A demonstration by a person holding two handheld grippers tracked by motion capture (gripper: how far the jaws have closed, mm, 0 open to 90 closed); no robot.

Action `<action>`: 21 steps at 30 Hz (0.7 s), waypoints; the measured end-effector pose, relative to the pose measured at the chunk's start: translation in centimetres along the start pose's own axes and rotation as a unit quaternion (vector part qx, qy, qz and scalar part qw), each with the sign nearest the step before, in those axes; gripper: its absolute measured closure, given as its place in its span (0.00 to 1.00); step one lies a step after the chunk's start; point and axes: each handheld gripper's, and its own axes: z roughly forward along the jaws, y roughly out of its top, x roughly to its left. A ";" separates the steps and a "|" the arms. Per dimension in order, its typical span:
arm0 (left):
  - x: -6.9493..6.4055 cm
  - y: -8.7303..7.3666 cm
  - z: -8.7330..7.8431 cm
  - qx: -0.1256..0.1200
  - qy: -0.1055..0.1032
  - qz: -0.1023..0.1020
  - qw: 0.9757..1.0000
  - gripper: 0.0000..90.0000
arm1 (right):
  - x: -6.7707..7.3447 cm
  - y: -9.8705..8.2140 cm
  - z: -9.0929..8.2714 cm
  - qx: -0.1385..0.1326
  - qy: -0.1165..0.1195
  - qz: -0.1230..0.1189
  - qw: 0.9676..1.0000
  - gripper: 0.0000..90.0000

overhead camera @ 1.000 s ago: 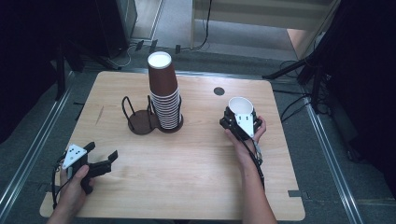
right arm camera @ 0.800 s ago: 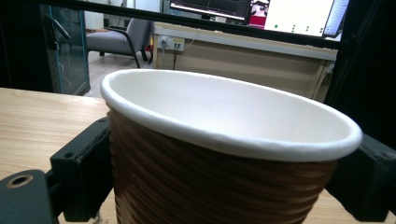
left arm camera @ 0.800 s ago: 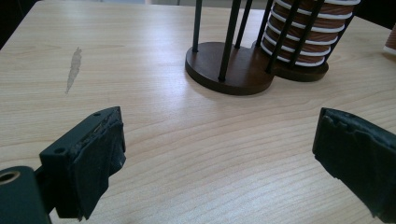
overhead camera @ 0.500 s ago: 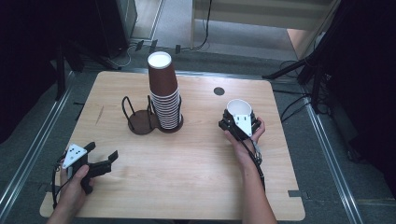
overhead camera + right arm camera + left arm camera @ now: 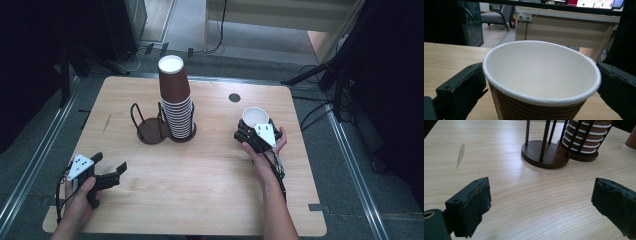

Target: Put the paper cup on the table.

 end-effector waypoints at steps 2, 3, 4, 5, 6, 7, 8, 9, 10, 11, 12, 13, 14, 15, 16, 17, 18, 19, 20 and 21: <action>-0.1 0.0 0.0 0.001 0.002 0.002 1.000 0.03 | -0.3 0.4 -0.5 0.000 0.008 0.010 1.000 0.00; -0.1 0.0 0.0 0.002 0.003 0.003 1.000 0.03 | -0.5 0.7 -1.0 -0.005 0.014 0.008 1.000 0.00; -0.1 0.0 0.0 0.002 0.003 0.003 1.000 0.03 | -0.5 0.7 -1.0 -0.005 0.014 0.008 1.000 0.00; -0.1 0.0 0.0 0.002 0.003 0.003 1.000 0.03 | -0.6 0.8 -1.3 -0.009 0.020 0.009 1.000 0.00; -0.1 0.0 0.0 0.002 0.003 0.002 1.000 0.03 | -0.7 1.0 -1.6 -0.011 0.023 0.008 1.000 0.00; -0.1 0.0 0.0 0.002 0.003 0.001 1.000 0.03 | -0.8 1.1 -2.0 -0.014 0.026 0.008 1.000 0.00; -0.1 0.0 0.0 0.001 0.003 0.000 1.000 0.03 | -0.9 1.4 -2.7 -0.021 0.032 0.010 0.999 0.00; -0.1 0.0 0.0 0.001 0.003 0.000 1.000 0.03 | -1.0 1.5 -3.0 -0.022 0.035 0.011 0.999 0.00; -0.1 0.0 0.0 0.001 0.003 0.000 1.000 0.03 | -1.0 1.5 -3.0 -0.022 0.035 0.011 0.999 0.00; -0.1 0.0 0.0 0.001 0.004 0.000 1.000 0.03 | -1.3 1.7 -3.7 -0.027 0.038 0.015 0.999 0.00; -0.1 0.0 0.0 0.001 0.004 0.000 1.000 0.03 | -1.3 1.7 -3.7 -0.027 0.038 0.015 0.999 0.00; -0.1 0.0 0.0 0.000 0.005 0.000 1.000 0.03 | -1.6 1.7 -4.1 -0.031 0.039 0.016 0.999 0.00; 0.0 0.0 0.0 0.000 0.006 0.000 1.000 0.03 | -2.0 1.8 -4.8 -0.034 0.040 0.023 0.998 0.00; 0.0 0.0 0.0 0.000 0.006 0.000 1.000 0.03 | -2.0 1.8 -4.8 -0.034 0.040 0.023 0.998 0.00; 0.0 0.0 -0.1 -0.005 0.010 -0.001 1.000 0.03 | -2.6 1.8 -5.6 -0.038 0.041 0.028 0.998 0.00; 0.0 0.0 -0.1 -0.005 0.010 -0.001 1.000 0.03 | -2.6 1.8 -5.6 -0.038 0.041 0.028 0.998 0.00; -0.1 0.0 -0.1 -0.006 0.012 -0.001 1.000 0.03 | -2.9 1.8 -6.1 -0.040 0.041 0.029 0.998 0.00; -0.1 0.0 -0.1 -0.006 0.013 -0.001 1.000 0.03 | -3.2 1.7 -6.4 -0.042 0.039 0.026 0.998 0.00; -0.1 0.0 -0.1 -0.006 0.013 -0.002 1.000 0.03 | -3.6 1.6 -6.8 -0.044 0.036 0.026 0.998 0.00; -0.1 0.0 -0.1 -0.008 0.014 -0.002 1.000 0.03 | -4.0 1.5 -7.2 -0.045 0.034 0.027 0.998 0.00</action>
